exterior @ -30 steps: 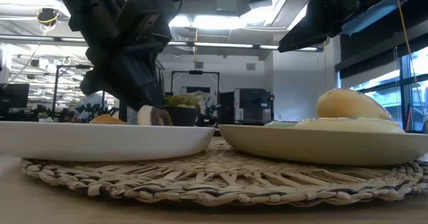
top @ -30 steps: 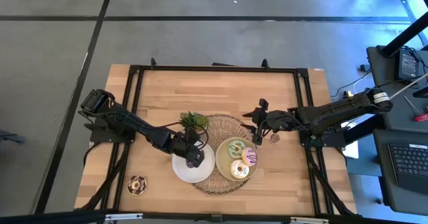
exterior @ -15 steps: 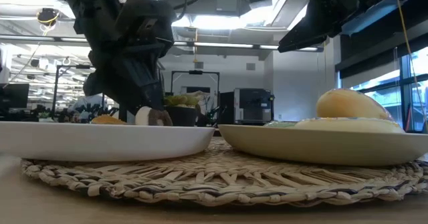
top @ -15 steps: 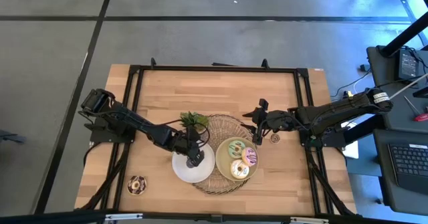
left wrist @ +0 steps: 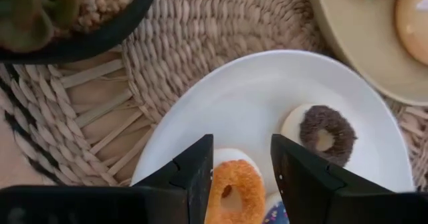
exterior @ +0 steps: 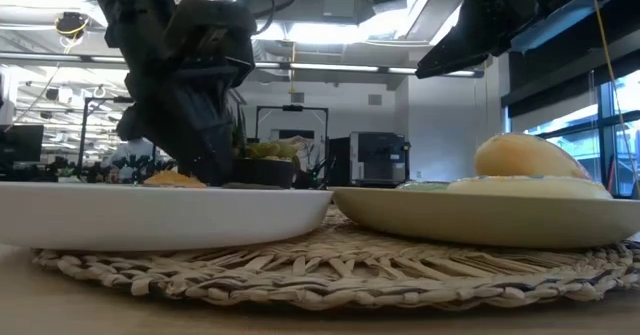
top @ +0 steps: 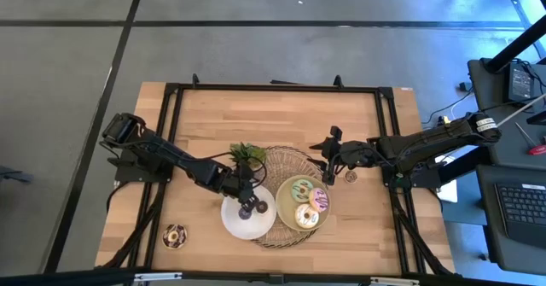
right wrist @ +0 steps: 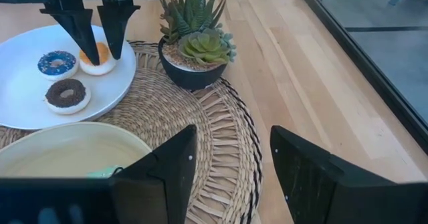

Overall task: Pick & Place donuts
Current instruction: Put the small black donut on the white plate

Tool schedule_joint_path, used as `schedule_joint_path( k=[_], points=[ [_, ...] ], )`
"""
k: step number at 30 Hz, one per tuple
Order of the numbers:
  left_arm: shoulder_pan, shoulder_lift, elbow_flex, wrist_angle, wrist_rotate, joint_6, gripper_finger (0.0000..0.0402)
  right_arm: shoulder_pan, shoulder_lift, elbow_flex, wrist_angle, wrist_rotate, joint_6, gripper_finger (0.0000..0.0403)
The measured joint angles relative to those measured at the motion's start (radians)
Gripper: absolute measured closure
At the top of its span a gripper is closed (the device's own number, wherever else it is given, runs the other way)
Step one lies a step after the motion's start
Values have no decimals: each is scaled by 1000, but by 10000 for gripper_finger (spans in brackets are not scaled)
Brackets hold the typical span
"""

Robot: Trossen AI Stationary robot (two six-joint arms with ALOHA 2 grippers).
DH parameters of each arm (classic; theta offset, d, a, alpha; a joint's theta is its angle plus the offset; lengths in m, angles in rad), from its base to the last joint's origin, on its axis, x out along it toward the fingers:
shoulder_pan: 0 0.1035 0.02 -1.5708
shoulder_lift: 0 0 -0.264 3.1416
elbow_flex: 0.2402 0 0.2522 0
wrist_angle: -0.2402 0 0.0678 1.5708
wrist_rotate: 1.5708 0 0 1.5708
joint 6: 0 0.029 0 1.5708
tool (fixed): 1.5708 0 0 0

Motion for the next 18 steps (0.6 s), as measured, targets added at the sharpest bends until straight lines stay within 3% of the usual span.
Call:
schedule_joint_path(
  k=[10,14,18],
  points=[
    [-21,-57,11,-8,-34,80,257,0,0,0,-65,-1,0,211],
    [-46,-61,22,149,-86,250,257,0,0,0,-76,-1,0,211],
    [-51,-29,24,294,-42,387,256,0,0,0,-71,0,0,211]
  ],
)
